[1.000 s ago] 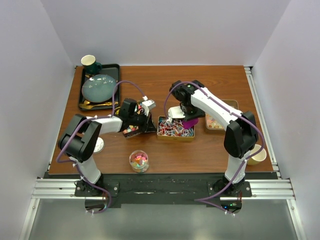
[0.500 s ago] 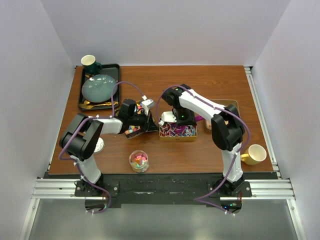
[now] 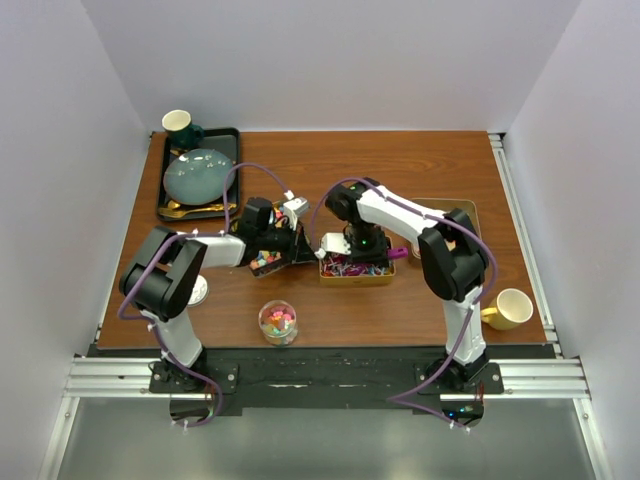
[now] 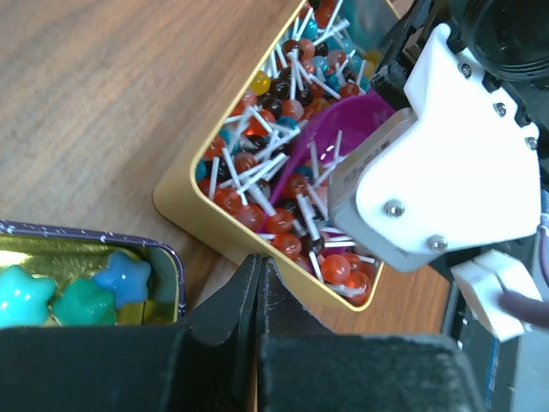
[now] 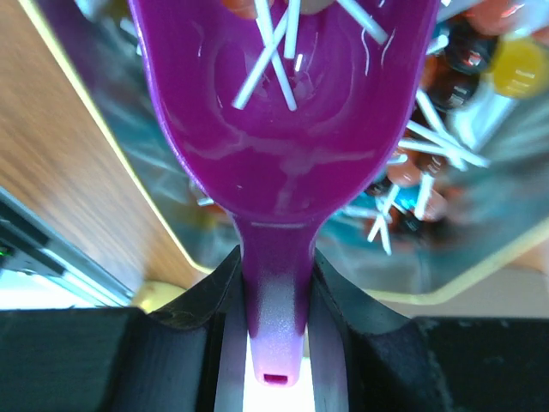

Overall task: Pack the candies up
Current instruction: Scoop the fake candies from the storage box.

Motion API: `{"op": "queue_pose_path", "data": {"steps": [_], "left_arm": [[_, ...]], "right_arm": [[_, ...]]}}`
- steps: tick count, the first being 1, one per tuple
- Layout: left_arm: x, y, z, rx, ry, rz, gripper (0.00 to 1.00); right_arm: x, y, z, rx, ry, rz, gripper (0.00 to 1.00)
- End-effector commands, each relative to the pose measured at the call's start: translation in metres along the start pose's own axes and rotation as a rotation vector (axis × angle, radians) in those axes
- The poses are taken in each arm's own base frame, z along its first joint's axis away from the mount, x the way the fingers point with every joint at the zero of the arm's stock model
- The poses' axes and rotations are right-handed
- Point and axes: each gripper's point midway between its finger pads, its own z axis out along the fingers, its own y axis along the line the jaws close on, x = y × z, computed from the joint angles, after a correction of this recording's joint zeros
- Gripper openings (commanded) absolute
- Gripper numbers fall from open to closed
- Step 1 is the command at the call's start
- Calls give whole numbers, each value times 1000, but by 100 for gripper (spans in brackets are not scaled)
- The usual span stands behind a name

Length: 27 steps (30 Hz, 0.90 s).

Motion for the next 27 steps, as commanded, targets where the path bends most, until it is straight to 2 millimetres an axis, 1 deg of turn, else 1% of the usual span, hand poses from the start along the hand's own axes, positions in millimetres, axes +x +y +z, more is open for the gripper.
{"op": "queue_pose_path", "data": {"steps": [1,2,3,4,5,6,7,8,9,10,12,13,14,15,17,19,20,21,23,24,25,26,27], "left_arm": [[24,7,-6,-29,119,-86,9],[21,9,-9,-41,121,-85,16],[13,7,-11,-40,110,-63,19],[13,5,-14,-37,115,-67,22],[10,4,-17,-34,113,-62,25],[2,0,-20,-23,102,-42,27],[6,-2,-23,-18,122,-63,28],[3,-4,-26,-11,121,-63,30],[-3,-8,-28,2,115,-49,30],[-3,-9,-31,4,124,-58,30],[-13,-12,-37,12,109,-41,30],[-13,-14,-40,11,116,-48,31],[-17,-15,-44,15,108,-42,31],[-24,-16,-46,22,99,-29,32],[-28,-19,-51,42,100,-34,35],[-39,-23,-54,73,80,-18,36],[-49,-30,-56,119,69,-3,37],[-54,-32,-58,137,66,34,37],[-61,-37,-62,168,72,41,38],[-76,-38,-66,173,51,94,38],[-78,-38,-70,174,55,89,39],[-86,-36,-72,173,48,104,39],[-88,-34,-73,170,49,114,39]], "right_arm": [[-15,9,7,-42,-182,35,0],[-14,8,7,-36,-191,28,0],[-12,7,8,-35,-194,27,0],[-9,6,11,-37,-202,32,0],[-11,5,10,-40,-232,36,0],[-11,4,8,-35,-250,40,0],[-10,2,10,-34,-267,51,0],[-11,2,11,-35,-278,52,0],[-12,-1,11,-20,-292,53,0],[-10,0,12,-20,-296,53,0],[-10,0,13,-8,-311,49,0],[-9,0,13,-3,-314,45,0],[-9,0,13,-1,-319,46,0],[-9,0,14,-1,-337,46,0],[-5,-1,14,-3,-359,49,0],[-3,1,18,-16,-372,44,0],[-2,1,19,-20,-379,42,0],[-2,2,20,-17,-389,42,0],[1,0,20,-6,-398,45,0],[1,-1,21,-3,-406,46,0],[3,-1,21,-4,-411,55,0],[4,-2,22,-7,-412,56,0],[6,-1,23,-10,-412,59,0]]}}
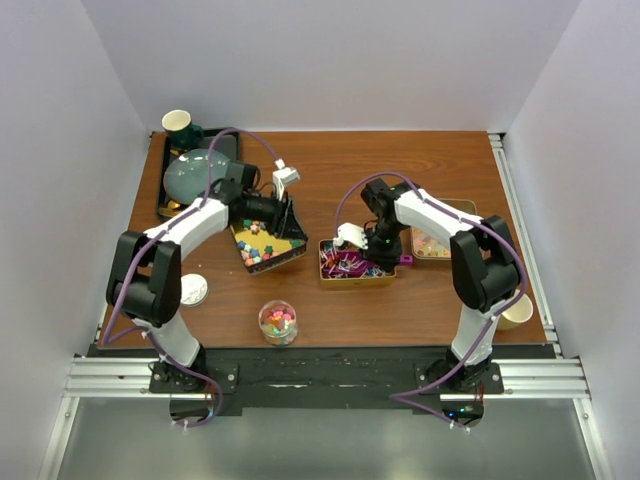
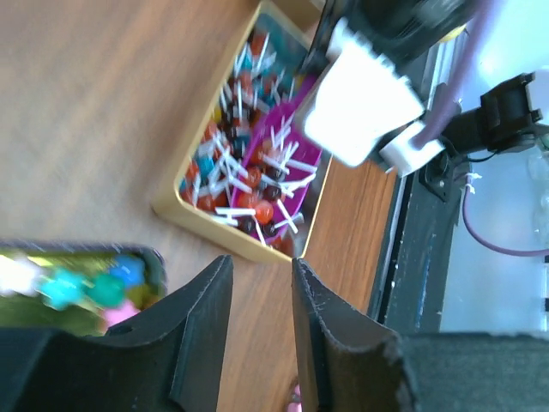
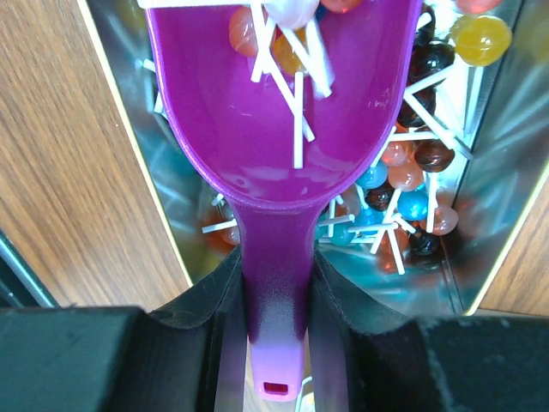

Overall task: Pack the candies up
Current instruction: Scoop the fake candies from the storage box.

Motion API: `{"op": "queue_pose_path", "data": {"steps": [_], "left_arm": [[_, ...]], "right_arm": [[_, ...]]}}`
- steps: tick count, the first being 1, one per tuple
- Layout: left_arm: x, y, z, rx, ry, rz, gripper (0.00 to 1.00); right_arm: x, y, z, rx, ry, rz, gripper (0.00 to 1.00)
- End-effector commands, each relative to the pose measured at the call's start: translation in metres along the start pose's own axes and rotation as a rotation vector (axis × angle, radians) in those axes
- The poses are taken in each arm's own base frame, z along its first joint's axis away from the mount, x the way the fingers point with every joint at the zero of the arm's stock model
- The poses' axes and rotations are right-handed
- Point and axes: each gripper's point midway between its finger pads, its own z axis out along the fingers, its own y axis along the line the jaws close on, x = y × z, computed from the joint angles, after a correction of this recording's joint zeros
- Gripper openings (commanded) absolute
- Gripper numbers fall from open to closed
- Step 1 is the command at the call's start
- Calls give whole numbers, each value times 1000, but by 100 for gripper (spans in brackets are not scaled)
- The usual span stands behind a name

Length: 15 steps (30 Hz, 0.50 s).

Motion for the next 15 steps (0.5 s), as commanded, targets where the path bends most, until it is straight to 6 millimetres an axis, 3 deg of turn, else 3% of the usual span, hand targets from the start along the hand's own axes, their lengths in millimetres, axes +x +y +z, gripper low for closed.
{"op": "queue_pose_path", "data": {"steps": [1,11,15], "left_arm": [[-29,-8,-20,57,-28,91,39],[-38,10,-34,-16,-59,112,39],[-36,14,-38,-34,-50,121,39]], "right_arm": [[3,-6,6,2,-57,-7,0],[9,3,-1,6,-142,6,0],[12,8,5,-8,-196,30,0]]}}
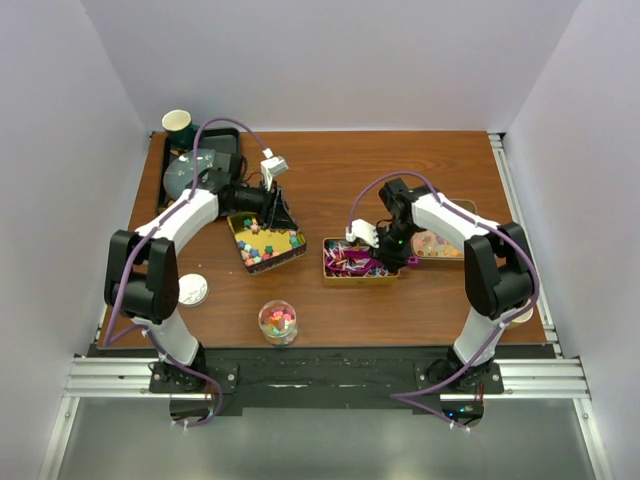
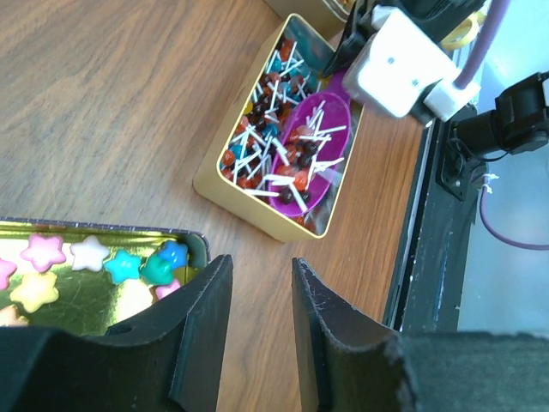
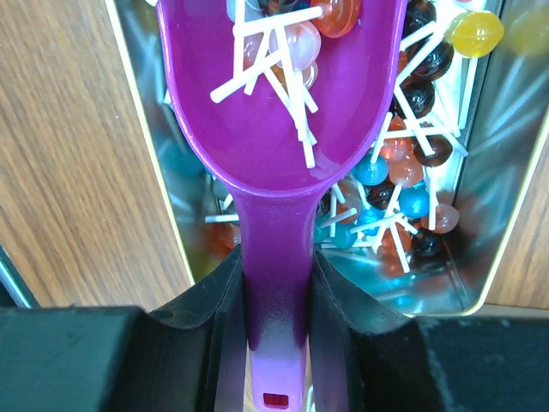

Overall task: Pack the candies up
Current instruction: Scoop the fake candies from the storage box.

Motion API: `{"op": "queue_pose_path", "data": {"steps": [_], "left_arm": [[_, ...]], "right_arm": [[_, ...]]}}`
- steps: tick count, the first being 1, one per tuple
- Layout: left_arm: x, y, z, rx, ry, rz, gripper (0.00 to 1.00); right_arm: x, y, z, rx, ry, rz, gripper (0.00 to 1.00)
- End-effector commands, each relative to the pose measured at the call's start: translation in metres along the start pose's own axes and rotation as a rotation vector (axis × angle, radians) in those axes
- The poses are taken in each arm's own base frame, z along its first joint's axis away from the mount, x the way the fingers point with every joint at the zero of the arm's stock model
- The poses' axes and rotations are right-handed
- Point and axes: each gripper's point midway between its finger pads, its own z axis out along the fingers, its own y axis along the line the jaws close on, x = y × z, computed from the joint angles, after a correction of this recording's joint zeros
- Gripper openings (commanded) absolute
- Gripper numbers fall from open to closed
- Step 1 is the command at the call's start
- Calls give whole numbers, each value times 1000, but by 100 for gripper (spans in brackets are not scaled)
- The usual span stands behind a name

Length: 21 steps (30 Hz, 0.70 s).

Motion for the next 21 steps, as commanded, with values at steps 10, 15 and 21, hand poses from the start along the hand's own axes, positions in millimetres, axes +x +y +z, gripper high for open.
{"op": "queue_pose_path", "data": {"steps": [10,15,21], "left_arm": [[-12,13,-12,-51,-14,60,39],[-7,19,-16,-86,14,76,39],[-16,39,-29,-186,-34,55,48]], "right_arm": [[-8,4,-4,36,-205,37,0],[-16,-5,-14,108,-299,67,0],[-43,5,-64,178,-445,61,0]]}}
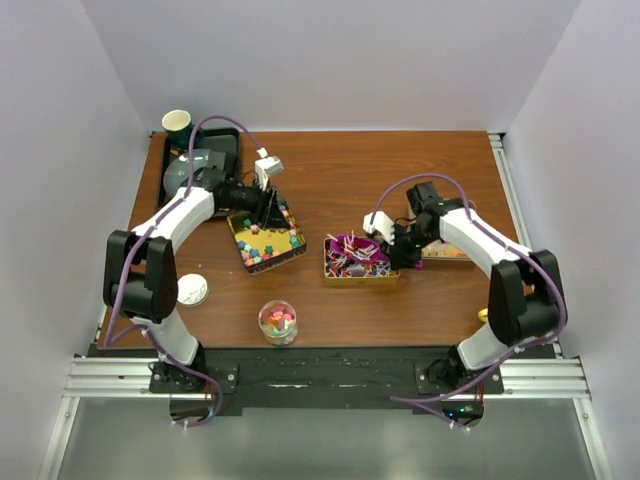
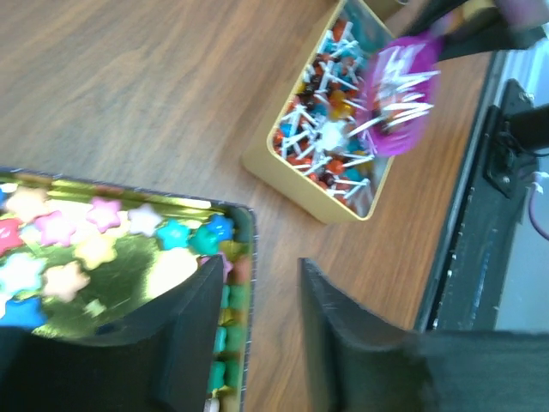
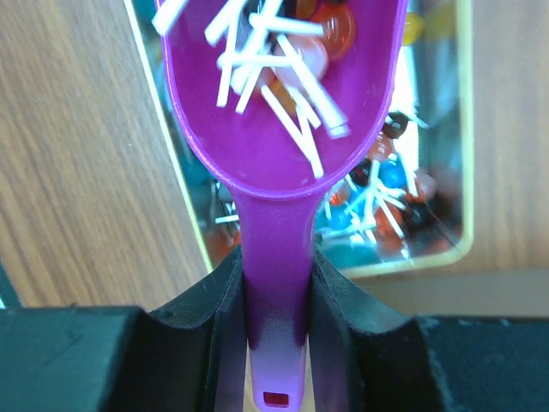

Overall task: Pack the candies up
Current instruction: Scoop the fake candies from the storage box, then place the fake candies in the packing bottle.

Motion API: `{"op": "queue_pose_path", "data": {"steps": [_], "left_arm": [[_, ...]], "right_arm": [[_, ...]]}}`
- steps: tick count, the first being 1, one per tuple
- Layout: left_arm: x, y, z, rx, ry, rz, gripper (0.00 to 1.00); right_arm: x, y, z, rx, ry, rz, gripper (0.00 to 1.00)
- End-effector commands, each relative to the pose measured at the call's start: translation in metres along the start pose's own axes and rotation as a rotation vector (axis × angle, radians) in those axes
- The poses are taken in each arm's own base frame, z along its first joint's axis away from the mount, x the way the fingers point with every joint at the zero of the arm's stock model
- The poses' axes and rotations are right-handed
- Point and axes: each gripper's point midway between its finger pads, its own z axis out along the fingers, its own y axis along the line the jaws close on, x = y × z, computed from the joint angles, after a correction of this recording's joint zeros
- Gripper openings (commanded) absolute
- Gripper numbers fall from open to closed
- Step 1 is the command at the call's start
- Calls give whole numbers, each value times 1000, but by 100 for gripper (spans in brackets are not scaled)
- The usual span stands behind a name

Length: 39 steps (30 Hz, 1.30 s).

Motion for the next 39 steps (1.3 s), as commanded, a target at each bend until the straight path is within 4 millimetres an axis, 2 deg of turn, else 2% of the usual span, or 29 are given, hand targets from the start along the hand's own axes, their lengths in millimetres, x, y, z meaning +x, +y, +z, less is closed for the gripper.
{"op": "queue_pose_path", "data": {"steps": [1,3,6,8,9,11,15,17,18,21,30,39], "left_arm": [[-23,26,-21,-116,-78,20,51],[-20,38,-30,-199,-74,13,58],[-13,54,-45,-298,-69,-9,63],[-7,66,-58,-408,-59,-30,64],[-6,68,-63,-436,-57,-26,65],[-2,74,-79,-536,-54,-26,66],[3,79,-107,-609,-96,-55,68],[6,78,-117,-623,-124,-83,68],[8,82,-125,-643,-139,-100,68],[13,84,-138,-675,-174,-122,68],[13,81,-174,-767,-277,-124,68],[20,69,-187,-821,-303,-109,73]], "right_arm": [[-60,1,-46,64,-219,-24,0],[-79,1,-60,80,-265,-35,0],[-94,7,-67,74,-265,-49,0],[-92,11,-64,60,-209,-80,0],[-97,23,-62,32,-179,-114,0],[-98,31,-62,30,-135,-166,0],[-112,60,-62,-44,-86,-246,0],[-115,63,-64,-46,-51,-276,0],[-113,73,-60,-83,-10,-306,0],[-115,81,-58,-103,61,-375,0],[-126,90,-56,-104,251,-532,0],[-136,88,-35,-86,426,-653,0]]}}
